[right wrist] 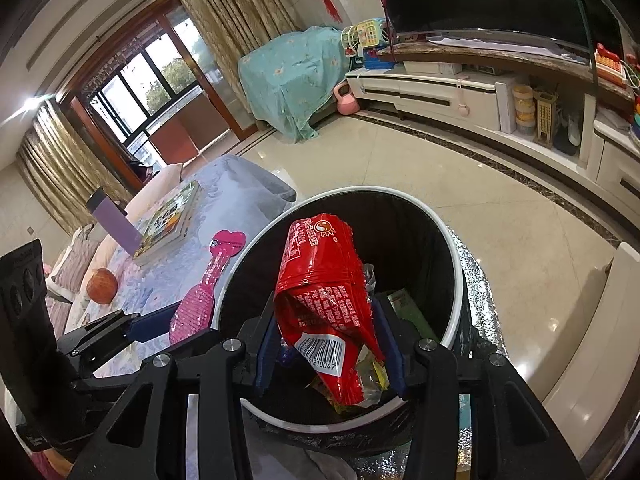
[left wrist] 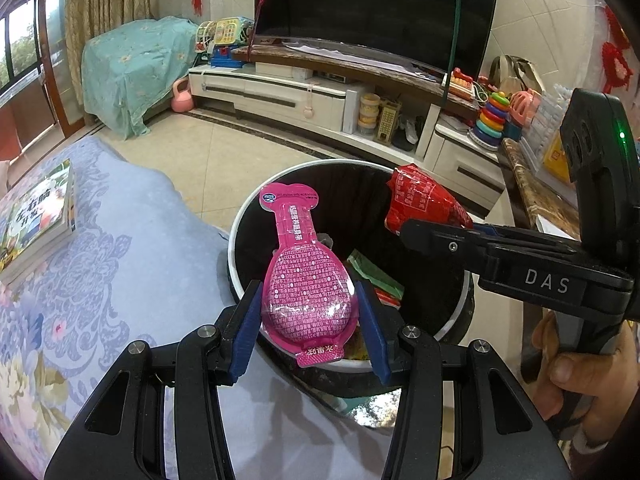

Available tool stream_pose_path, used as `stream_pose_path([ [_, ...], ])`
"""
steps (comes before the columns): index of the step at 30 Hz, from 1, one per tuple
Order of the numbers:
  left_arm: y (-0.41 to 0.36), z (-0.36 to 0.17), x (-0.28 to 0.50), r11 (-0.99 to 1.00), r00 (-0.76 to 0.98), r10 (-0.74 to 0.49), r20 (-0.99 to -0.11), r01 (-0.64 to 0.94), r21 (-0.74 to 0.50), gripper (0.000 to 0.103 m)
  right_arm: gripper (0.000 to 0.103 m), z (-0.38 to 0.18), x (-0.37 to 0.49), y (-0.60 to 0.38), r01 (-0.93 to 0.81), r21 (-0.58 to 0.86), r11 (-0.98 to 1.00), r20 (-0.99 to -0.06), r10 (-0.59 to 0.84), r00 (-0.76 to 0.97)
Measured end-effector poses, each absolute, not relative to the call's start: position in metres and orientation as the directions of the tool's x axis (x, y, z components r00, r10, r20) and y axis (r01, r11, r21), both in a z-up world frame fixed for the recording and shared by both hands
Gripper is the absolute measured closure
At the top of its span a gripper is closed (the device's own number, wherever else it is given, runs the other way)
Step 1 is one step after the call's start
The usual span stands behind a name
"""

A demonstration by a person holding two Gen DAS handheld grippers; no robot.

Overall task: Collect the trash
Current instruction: 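Carry the pink toy and red snack bag over the bin with both tools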

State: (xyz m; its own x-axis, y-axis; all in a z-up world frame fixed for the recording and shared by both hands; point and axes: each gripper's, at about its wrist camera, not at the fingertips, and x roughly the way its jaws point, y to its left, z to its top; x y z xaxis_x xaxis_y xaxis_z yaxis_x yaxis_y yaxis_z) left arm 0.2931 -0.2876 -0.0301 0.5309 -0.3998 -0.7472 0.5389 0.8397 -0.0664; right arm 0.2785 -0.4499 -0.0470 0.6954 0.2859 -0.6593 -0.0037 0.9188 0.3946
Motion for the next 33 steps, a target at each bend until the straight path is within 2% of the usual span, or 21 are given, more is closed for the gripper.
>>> stream_pose_path([
  [33, -0.301, -0.038, 0.311, 0.836, 0.494, -0.382, -0.781, 0.545, -0.064, 0.057, 0.055, -0.056, 0.295, -0.460, 0.014, 0.407, 0.913, -0.689, 0.297, 0.662],
])
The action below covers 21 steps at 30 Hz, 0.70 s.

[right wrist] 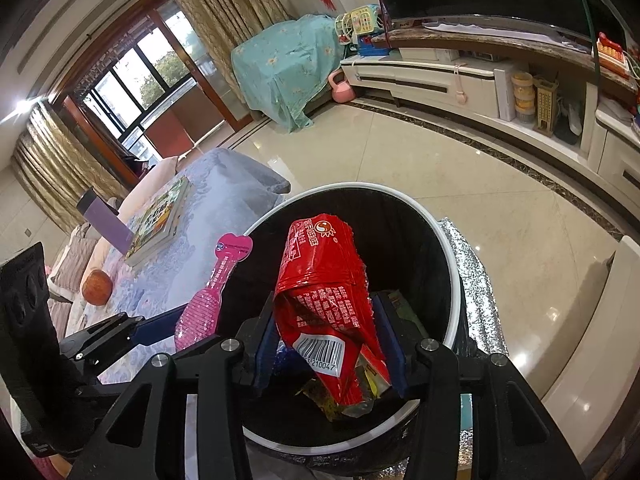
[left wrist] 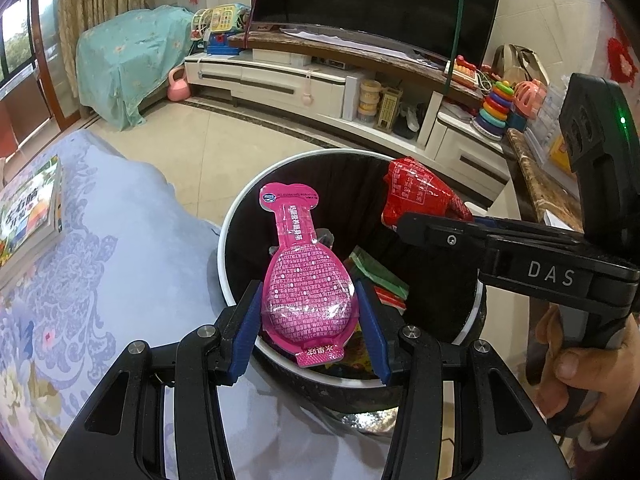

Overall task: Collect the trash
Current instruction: 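Carry the pink toy and red snack bag over the bin with both tools, then open both tools to drop the pink toy and red bag into the bin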

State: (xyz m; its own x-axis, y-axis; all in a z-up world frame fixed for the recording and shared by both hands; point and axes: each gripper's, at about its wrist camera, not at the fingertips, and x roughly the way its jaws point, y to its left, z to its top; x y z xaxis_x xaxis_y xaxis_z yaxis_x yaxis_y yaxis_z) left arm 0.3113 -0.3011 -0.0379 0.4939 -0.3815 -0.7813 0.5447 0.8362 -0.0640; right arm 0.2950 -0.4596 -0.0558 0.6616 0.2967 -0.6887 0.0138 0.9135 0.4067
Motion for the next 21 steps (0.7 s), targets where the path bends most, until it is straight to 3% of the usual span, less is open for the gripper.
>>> stream_pose_path([
  [5, -0.301, -0.038, 0.312, 0.835, 0.492, -0.381, -0.783, 0.546, -0.064, 0.056, 0.054, -0.055, 0.296, -0.462, 0.013, 0.408, 0.913, -0.686, 0.297, 0.664],
  [8, -0.301, -0.038, 0.313, 0.836, 0.489, -0.378, -0.786, 0.545, -0.063, 0.056, 0.042, -0.054, 0.297, -0.463, 0.014, 0.411, 0.912, -0.685, 0.299, 0.664],
  [10, -0.300, -0.037, 0.313, 0.837, 0.489, -0.377, -0.787, 0.544, -0.063, 0.048, 0.033, -0.052, 0.297, -0.465, 0.014, 0.417, 0.909, -0.682, 0.303, 0.666],
  [13, -0.297, -0.033, 0.310, 0.842, 0.509, -0.373, -0.776, 0.536, -0.053, 0.037, 0.031, -0.048, 0.293, -0.467, 0.019, 0.426, 0.905, -0.673, 0.302, 0.675],
  [21, -0.276, -0.026, 0.293, 0.860, 0.545, -0.358, -0.758, 0.508, -0.041, 0.029, 0.023, -0.036, 0.273, -0.464, 0.034, 0.444, 0.895, -0.642, 0.292, 0.709],
])
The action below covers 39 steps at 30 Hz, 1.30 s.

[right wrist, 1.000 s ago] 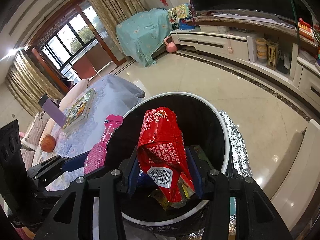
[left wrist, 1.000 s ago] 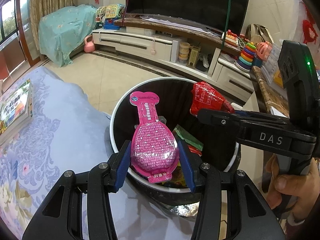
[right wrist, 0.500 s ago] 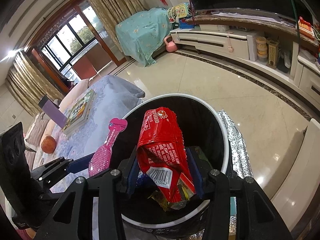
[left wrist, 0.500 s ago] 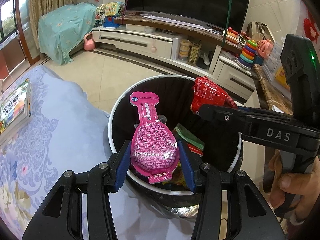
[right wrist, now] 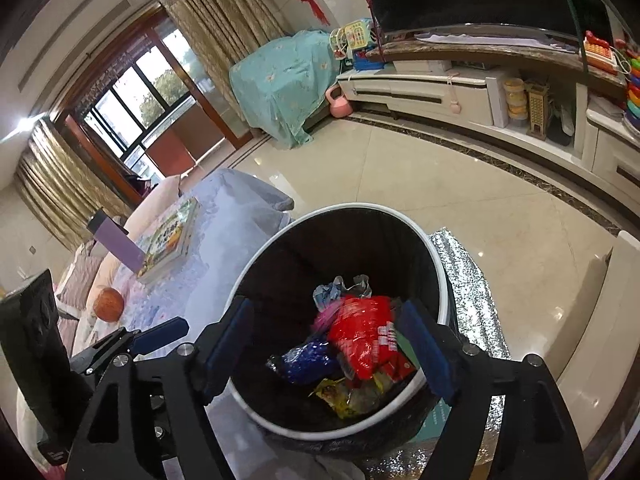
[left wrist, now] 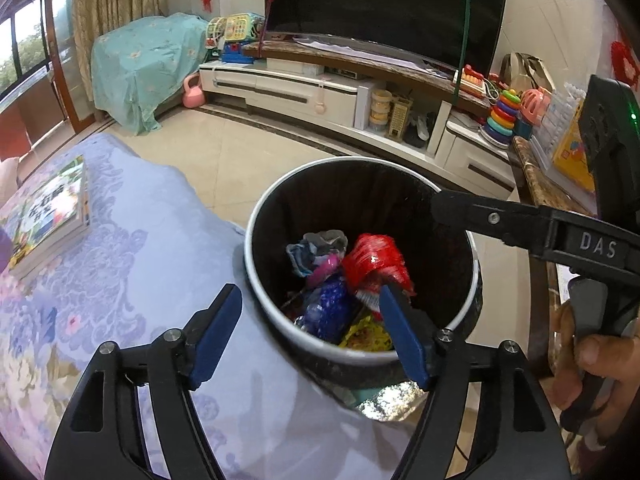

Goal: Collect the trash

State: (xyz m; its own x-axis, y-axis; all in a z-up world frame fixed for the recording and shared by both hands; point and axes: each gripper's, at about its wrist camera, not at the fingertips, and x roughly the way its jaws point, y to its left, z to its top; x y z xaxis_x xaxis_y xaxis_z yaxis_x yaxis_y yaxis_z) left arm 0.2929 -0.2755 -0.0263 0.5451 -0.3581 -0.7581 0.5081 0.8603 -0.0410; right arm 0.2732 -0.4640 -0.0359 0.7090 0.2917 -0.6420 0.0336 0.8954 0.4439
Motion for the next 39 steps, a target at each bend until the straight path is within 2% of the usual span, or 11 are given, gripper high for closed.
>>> stream_pose_path([
  [3, -0.265, -0.025, 0.284, 0.866, 0.553, -0.357, -0.753, 0.499, -0.044, 0.028, 0.018, -0.033, 0.264, -0.460, 0.032, 0.452, 0.892, -0.631, 0.294, 0.718],
  [14, -0.234, -0.021, 0.237, 0.886, 0.596, -0.349, -0.723, 0.461, -0.047, 0.026, 0.011, -0.035, 0.220, -0.439, 0.032, 0.498, 0.867, -0.593, 0.312, 0.742],
  [24, -0.195, -0.023, 0.184, 0.910, 0.654, -0.351, -0.670, 0.406, -0.080, 0.020, 0.010, -0.041, 0.163, -0.411, 0.055, 0.481, 0.875, -0.550, 0.253, 0.796],
  [30, -0.174, -0.016, 0.159, 0.923, 0.711, -0.338, -0.616, 0.378, -0.070, 0.017, 0.002, -0.022, 0.130, -0.387, 0.046, 0.372, 0.927, -0.462, 0.142, 0.876],
  [36, -0.151, 0.003, 0.137, 0.935, 0.788, -0.331, -0.520, 0.346, -0.072, 0.011, 0.001, 0.003, 0.109, -0.367, 0.039, 0.274, 0.961, -0.362, 0.065, 0.930],
  [39, -0.141, 0.012, 0.125, 0.944, 0.835, -0.315, -0.452, 0.323, -0.061, 0.000, 0.000, 0.016, 0.097, -0.360, 0.041, 0.233, 0.971, -0.300, 0.032, 0.954],
])
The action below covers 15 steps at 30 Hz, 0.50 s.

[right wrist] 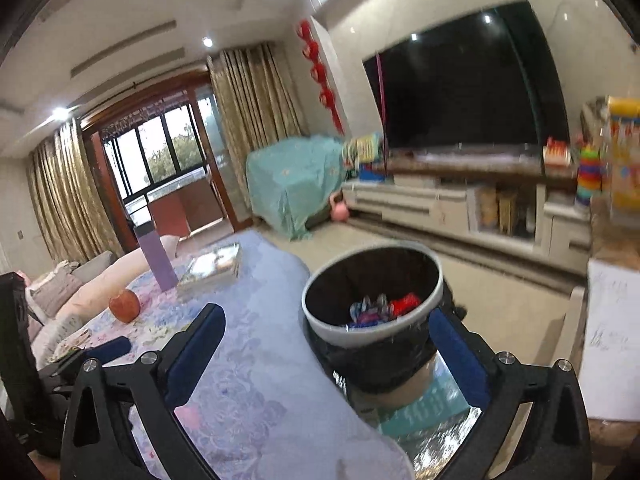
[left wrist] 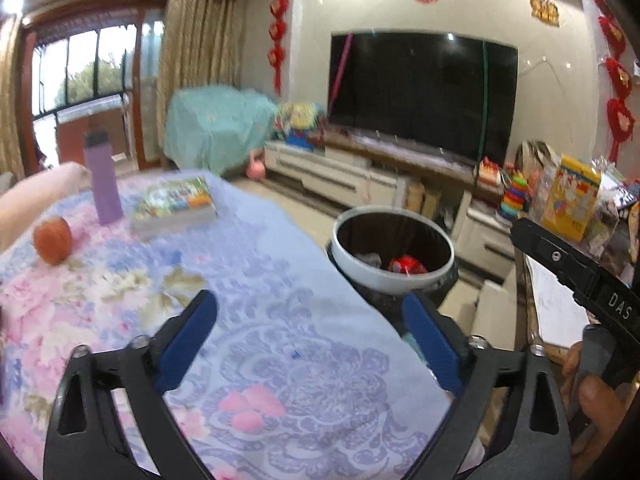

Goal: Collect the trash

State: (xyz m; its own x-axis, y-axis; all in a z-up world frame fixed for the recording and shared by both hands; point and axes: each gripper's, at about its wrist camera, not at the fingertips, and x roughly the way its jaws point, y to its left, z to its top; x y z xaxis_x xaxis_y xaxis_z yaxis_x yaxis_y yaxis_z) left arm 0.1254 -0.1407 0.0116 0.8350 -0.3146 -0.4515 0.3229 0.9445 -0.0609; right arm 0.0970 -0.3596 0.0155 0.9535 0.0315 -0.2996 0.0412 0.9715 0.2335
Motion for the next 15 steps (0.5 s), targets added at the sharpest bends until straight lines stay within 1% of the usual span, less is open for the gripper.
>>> stream_pose_path([
  [2, -0.135, 0.015, 0.117, 0.953, 0.869, -0.292, -0.400, 0.299, -0.046, 0.000, 0.000, 0.021, 0.088, -0.354, 0.050, 0.199, 0.979, -0.248, 0.001, 0.969],
  [5, -0.131, 0.012, 0.111, 0.962, 0.894, -0.262, -0.364, 0.274, -0.019, 0.000, 0.000, 0.017, 0.084, -0.348, 0.075, 0.164, 0.984, -0.218, -0.038, 0.975],
  [11, -0.128, -0.001, 0.106, 0.971, 0.917, -0.220, -0.334, 0.240, 0.019, 0.000, 0.000, -0.001, 0.084, -0.338, 0.100, 0.137, 0.985, -0.211, -0.069, 0.975],
  [15, -0.127, -0.007, 0.101, 0.974, 0.924, -0.197, -0.328, 0.223, 0.042, 0.000, 0.000, -0.009, 0.087, -0.330, 0.103, 0.115, 0.988, -0.239, -0.073, 0.968],
])
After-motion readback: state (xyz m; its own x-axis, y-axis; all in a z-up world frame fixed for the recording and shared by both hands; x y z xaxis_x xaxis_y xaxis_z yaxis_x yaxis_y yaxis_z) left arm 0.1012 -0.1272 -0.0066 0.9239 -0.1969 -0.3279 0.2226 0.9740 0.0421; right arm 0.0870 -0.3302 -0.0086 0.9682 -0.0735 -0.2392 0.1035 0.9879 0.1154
